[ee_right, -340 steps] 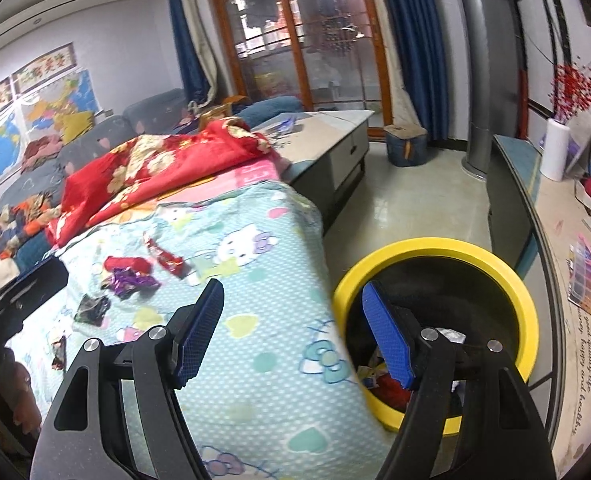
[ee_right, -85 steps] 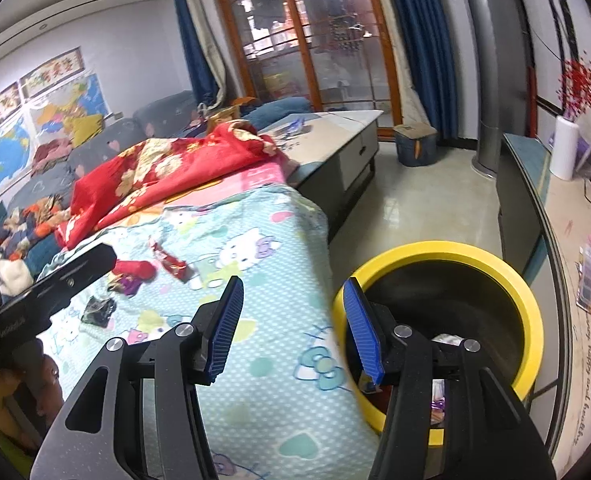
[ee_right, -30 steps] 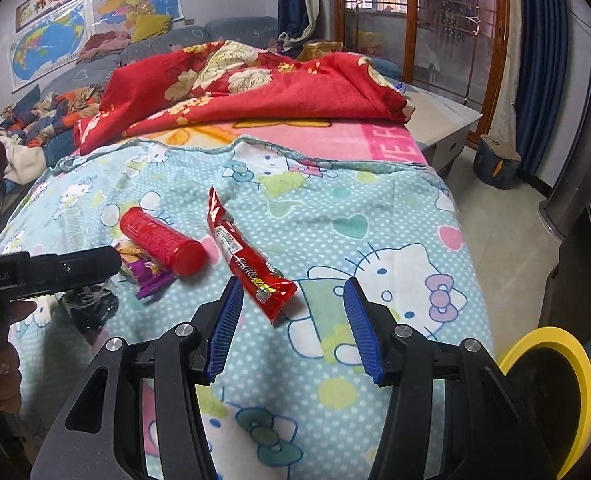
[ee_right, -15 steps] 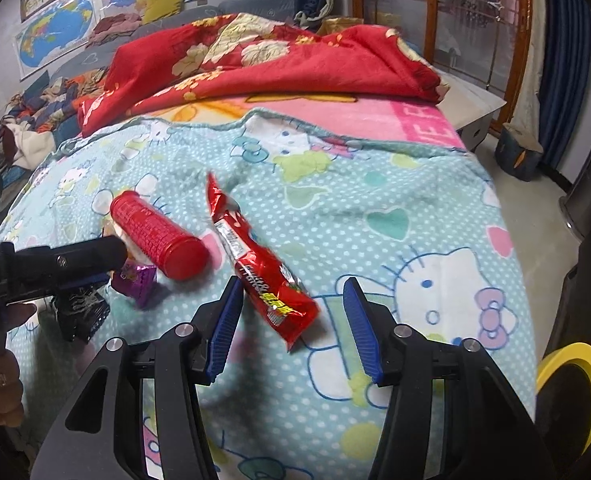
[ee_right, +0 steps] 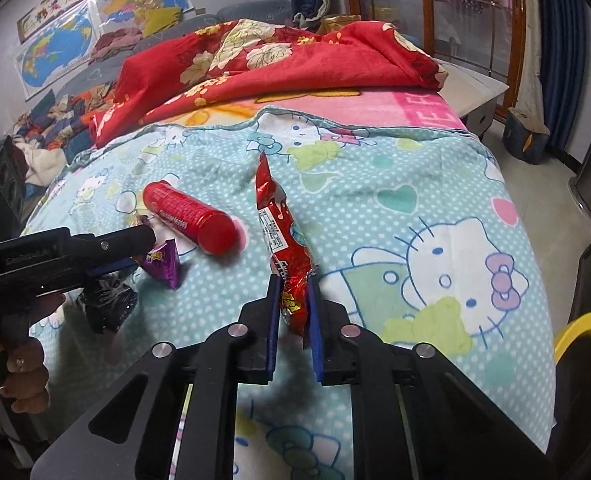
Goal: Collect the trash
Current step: 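Grasp the yellow chip packet with the left tool while the right tool grasps the red candy wrapper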
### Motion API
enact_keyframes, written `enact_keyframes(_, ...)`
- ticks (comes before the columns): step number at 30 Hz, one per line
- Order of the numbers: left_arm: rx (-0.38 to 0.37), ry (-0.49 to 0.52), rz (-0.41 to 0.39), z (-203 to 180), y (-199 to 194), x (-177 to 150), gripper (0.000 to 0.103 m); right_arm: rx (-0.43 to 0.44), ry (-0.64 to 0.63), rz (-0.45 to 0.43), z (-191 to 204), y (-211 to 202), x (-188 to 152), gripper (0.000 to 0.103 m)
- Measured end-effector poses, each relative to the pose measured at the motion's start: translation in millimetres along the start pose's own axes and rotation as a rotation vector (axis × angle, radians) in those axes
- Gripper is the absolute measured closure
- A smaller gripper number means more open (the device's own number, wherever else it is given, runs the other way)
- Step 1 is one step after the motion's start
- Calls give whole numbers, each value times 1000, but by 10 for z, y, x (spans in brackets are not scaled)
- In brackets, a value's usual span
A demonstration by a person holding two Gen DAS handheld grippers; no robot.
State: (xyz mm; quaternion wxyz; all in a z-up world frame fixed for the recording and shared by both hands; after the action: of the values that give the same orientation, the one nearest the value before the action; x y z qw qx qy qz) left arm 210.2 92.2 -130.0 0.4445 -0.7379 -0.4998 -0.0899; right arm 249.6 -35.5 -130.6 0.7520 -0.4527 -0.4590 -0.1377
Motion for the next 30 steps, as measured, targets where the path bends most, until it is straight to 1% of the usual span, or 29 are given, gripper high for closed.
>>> enact_keyframes(6,-13,16,-17,-79,-126,-20,79,9,27,-29,26,-172,-22,91)
enact_keyframes(11,-47,86,-58,-311,-277,-17,79,8,46,-60,14,-349,-26,91)
enact_keyframes(17,-98,165,-84,-643,-410,-93,80,-10,76,-90,-79,-552,-55,91)
enact_keyframes(25,-146,256,-90,-962,-476,-242,83,-52,128,-143,-293,-879,-64,91)
enact_keyframes(30,-173,290,-79,-1108,-479,-330,83,-81,154,-162,-438,-1035,-87,91)
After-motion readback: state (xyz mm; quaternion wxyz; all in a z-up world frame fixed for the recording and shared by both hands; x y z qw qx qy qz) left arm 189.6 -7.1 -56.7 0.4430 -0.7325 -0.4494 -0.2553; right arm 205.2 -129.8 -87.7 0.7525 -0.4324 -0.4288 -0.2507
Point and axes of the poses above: each gripper's, at about its wrist camera, not at the fingertips, and y roughly the way its jaws point, z to its left, x to its top, the point moved 5 cm from there along y, roughly the way its jaws point, and after that the axes turned 13 degrees about -z, right-handed, at the moved point
